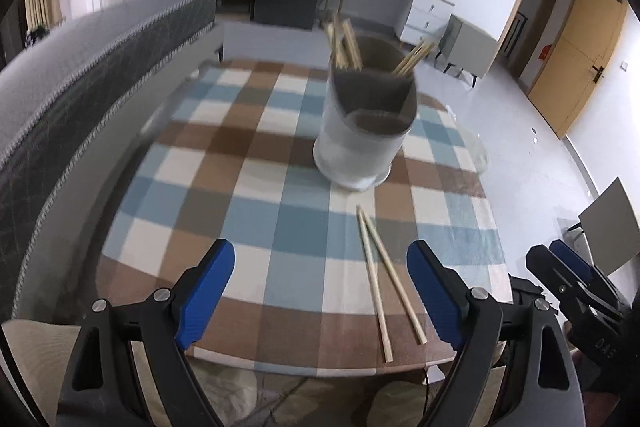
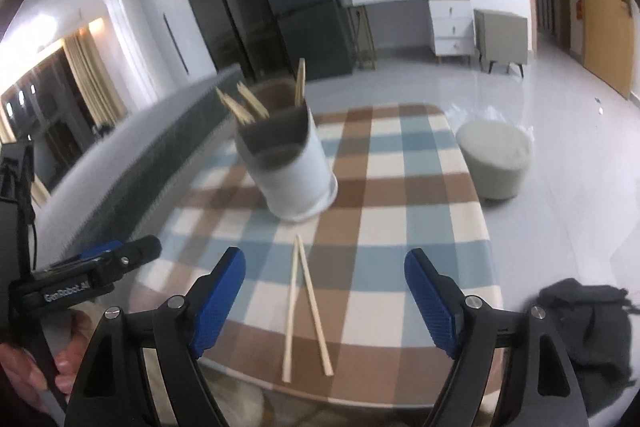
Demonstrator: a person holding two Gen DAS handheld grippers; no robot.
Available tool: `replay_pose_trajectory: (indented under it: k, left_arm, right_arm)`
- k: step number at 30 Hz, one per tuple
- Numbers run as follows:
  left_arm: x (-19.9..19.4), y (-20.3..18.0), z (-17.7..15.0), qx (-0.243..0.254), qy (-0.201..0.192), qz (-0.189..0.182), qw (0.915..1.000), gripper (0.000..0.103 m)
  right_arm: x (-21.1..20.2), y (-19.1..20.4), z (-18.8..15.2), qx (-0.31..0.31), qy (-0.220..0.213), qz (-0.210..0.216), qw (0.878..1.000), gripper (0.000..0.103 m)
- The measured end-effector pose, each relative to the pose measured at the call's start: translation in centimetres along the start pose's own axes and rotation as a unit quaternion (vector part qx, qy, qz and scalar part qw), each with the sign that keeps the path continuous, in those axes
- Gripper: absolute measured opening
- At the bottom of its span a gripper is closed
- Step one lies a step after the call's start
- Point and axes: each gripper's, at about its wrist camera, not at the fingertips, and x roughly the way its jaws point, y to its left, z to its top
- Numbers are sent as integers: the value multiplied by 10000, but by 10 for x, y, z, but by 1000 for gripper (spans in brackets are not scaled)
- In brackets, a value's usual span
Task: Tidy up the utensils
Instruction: 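Move both open grippers back down to the last two chopsticks, then close the right gripper on one wooden chopstick beside the holder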
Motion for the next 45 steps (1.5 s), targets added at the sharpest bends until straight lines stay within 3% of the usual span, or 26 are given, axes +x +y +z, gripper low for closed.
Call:
replay_pose_trajectory:
  k: [2,8,12,15,19,21,23,31,39,45]
  left_arm:
    - [4,10,0,-290,19,327,9990,85]
    - [10,17,10,-572,69,210,9981,85]
    - [14,17,14,-568,136,206,9981,85]
    - [20,25,16,-796,300,149,9963,85]
    - [31,31,18,-968,495,167,9939,85]
    - [36,33,18,-1009,592,183,9930,85]
    - [41,36,19,-1110,702,144,9912,85]
    - [44,44,18,-1316,868,134,9874,85]
    - [45,53,15,-1479,1001,210,9837,85]
    - [42,52,15,-1369,939,334,9856,85]
  right_arm:
    - [12,1,1,-117,209,-29,9997,82]
    - [73,12,16,-614,1287,91,9897,82]
    - [118,27,18,-1200,1873,212,9747,78]
    - [146,35,14,-1595,2127,243,9637,70]
    - [172,38,8,-1893,2400,217,9519,48]
    - [181,37,5,-1899,2555,265,9476,44]
    - [187,38,4,-1968,2639,290,9438,38]
    - [199,48,9,-2130,2717,254,9382,29]
    - [210,65,1,-2682,2866,-41,9198,20]
    - [218,75,6,-2639,2786,-39,9234,19]
